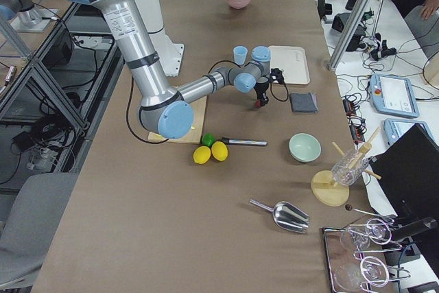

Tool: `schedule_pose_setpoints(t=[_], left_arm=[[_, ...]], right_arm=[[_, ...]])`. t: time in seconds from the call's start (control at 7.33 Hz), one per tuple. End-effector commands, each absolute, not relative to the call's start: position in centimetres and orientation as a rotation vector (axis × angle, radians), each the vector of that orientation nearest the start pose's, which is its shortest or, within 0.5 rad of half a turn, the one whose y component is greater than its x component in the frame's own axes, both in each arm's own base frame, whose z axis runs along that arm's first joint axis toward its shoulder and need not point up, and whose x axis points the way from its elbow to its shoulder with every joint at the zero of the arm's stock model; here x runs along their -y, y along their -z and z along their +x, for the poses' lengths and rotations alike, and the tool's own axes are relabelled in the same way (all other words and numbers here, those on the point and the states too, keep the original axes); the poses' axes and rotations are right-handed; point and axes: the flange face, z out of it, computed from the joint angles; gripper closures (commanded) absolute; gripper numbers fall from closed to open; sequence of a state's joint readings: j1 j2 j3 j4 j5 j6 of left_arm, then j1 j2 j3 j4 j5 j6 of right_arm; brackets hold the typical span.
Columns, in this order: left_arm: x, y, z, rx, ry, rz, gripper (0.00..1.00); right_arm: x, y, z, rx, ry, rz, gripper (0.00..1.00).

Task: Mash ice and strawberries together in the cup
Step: 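Lower the right gripper onto the red strawberry and grasp it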

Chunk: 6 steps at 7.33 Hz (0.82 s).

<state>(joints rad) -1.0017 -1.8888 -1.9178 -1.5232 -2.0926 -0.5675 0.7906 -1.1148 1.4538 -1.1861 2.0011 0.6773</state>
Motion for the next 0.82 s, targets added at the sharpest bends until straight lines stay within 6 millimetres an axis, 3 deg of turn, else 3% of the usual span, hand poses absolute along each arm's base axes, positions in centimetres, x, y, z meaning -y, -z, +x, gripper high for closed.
schedule_pose_setpoints(t=[0.0,0.14,0.41,0.68], left_arm=[[52.7,-33.7,23.8,-0.751,-0.163,0.235,0.02],[52.7,-33.7,23.8,-0.751,-0.163,0.235,0.02],[52.8,-33.7,23.6,-0.752,-0.160,0.235,0.02],[53.7,-34.2,21.4,-0.735,-0.170,0.260,0.02]], right_arm=[[55.6,-42.0,-42.2,0.778,0.249,0.252,0.49],[55.6,-41.6,-42.2,0.783,0.255,0.256,0.98],[55.7,-40.7,-42.2,0.797,0.249,0.261,1.00],[56.5,-32.6,-43.3,0.846,0.183,0.267,1.00]])
